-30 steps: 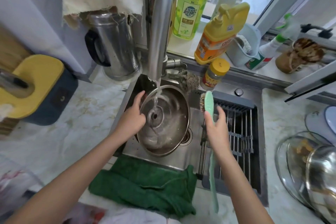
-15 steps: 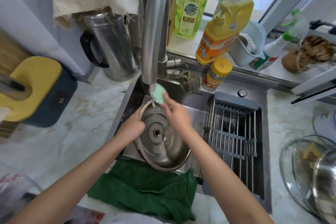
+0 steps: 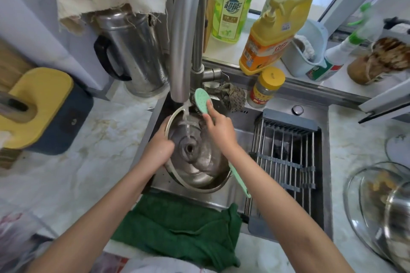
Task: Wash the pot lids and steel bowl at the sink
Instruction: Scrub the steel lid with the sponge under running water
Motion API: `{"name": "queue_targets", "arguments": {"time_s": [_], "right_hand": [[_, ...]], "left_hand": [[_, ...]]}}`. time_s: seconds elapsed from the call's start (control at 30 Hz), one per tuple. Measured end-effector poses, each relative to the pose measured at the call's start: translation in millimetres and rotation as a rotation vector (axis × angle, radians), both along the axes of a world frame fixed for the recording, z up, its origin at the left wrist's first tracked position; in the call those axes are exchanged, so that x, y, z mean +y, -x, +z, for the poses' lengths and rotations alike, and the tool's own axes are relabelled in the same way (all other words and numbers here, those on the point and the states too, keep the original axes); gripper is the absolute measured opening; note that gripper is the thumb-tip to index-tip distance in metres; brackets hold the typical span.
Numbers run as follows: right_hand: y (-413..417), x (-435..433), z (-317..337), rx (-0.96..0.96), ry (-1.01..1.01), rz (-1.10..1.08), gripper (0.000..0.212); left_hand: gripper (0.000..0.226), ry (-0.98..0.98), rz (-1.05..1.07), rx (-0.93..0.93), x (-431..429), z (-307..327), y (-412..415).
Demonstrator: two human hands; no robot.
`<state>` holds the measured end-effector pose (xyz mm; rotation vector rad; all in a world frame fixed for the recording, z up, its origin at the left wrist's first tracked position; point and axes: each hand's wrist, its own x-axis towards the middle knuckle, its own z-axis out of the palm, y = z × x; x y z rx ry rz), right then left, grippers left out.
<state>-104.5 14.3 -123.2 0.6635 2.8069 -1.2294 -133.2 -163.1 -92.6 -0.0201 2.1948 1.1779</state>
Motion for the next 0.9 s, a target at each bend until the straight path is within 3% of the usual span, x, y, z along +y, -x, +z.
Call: {"name": "queue_targets", "arguments": {"time_s": [0.17,0.23,0.3,0.4,0.53,0.67,0.77,0.83,0.9], "right_hand": [[-22.5,35.3,-7.7,-0.127,-0.448,0.18,0.049],[-38.0,46.5,-11.3,-0.101,-0.469,0.184,0.048],[-58.1,44.2,-15.4,-0.071,-0.51,0.325,0.048],[-79.2,26.4,-2.9,-0.324,-0.606,0.47,0.048],[-93.1,-3.0,20.7,-0.529,-0.449,0.37,0.044],[-82.5,-42.3,31.7,-0.523,0.295,0.269,0.038],[-80.9,-54.6,28.2,-0.417,0.532,0.068,0.036],[-87.8,-45.2,26.5,-0.385,0.411,0.102,0.038],[-91.7,-20.7,25.8,-0.486,-0.044,0.239,0.041]], "left_hand": [[0.052,-0.041,0.059,-0.041,-11.4,16.3,-10.1],[0.058,-0.054,0.104,-0.003,-18.1,18.7,-9.1],[0.065,-0.075,0.168,0.011,-22.7,14.8,-1.5],[0.066,-0.11,0.213,0.031,-20.3,11.7,5.5],[0.064,-0.175,0.259,0.044,-12.1,3.2,10.7],[0.063,-0.202,0.238,0.09,2.1,-8.2,10.9],[0.054,-0.234,0.245,0.154,11.2,-8.2,11.1],[0.054,-0.242,0.284,0.183,10.8,-8.3,15.8],[0.07,-0.187,0.249,0.178,6.8,-6.2,19.7]]}}
